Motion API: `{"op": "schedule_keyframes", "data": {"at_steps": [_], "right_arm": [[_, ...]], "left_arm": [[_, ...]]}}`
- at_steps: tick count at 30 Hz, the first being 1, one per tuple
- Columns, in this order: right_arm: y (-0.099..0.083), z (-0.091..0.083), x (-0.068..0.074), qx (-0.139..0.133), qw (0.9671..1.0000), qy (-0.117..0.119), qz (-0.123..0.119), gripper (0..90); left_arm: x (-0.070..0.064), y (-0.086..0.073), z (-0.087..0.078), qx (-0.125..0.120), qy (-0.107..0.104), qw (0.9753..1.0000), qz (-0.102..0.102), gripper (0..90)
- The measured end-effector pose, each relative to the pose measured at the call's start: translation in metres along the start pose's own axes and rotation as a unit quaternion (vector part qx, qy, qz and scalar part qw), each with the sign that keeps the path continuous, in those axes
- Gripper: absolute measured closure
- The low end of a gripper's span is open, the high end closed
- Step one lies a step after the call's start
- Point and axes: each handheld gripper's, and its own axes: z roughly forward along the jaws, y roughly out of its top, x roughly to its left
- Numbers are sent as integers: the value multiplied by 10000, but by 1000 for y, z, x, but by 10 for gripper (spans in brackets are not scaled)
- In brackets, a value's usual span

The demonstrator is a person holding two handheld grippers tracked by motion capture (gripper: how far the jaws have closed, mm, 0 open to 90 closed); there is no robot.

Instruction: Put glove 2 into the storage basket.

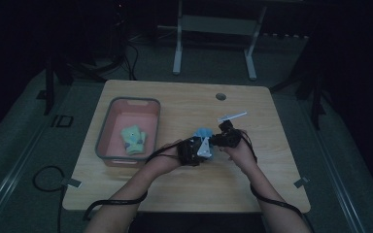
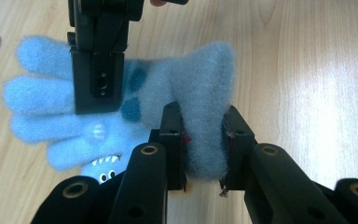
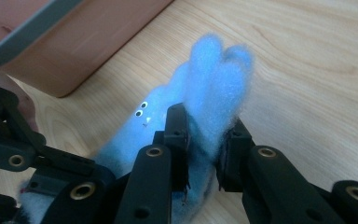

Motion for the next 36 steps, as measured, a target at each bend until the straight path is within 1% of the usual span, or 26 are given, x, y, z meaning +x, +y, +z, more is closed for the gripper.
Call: {"op": "schedule_keyframes", "data": {"at_steps": [2, 3, 8, 13, 15, 20, 25, 33, 35, 36], "right_arm": [[2, -1, 2, 0, 10000, 10, 3, 771], [4, -1, 3, -14, 10000, 18, -11, 771], [16, -5, 12, -61, 9999, 52, -84, 771], [26, -8, 20, -101, 9998, 62, -183, 771], [29, -9, 22, -104, 9997, 97, -183, 771], [34, -8, 28, -121, 9996, 119, -203, 772], [43, -7, 36, -131, 9995, 144, -246, 773], [60, -5, 49, -194, 9988, 154, -415, 773], [63, -3, 51, -182, 9988, 165, -434, 773], [64, -2, 53, -178, 9987, 171, -435, 773]], "left_arm": [[1, 0, -3, 0, 6, 10000, 4, 750], [2, 0, -8, 14, 29, 10000, 17, 750], [4, 3, -20, 87, 112, 9999, 87, 750], [6, 4, -32, 107, 157, 9998, 94, 750], [7, 4, -36, 132, 179, 9997, 112, 750], [9, 3, -43, 170, 186, 9996, 118, 751], [11, 1, -53, 212, 253, 9994, 104, 750], [16, -3, -66, 260, 362, 9990, 81, 750], [16, -6, -68, 259, 368, 9990, 50, 750], [17, -7, -70, 285, 376, 9989, 67, 750]]}}
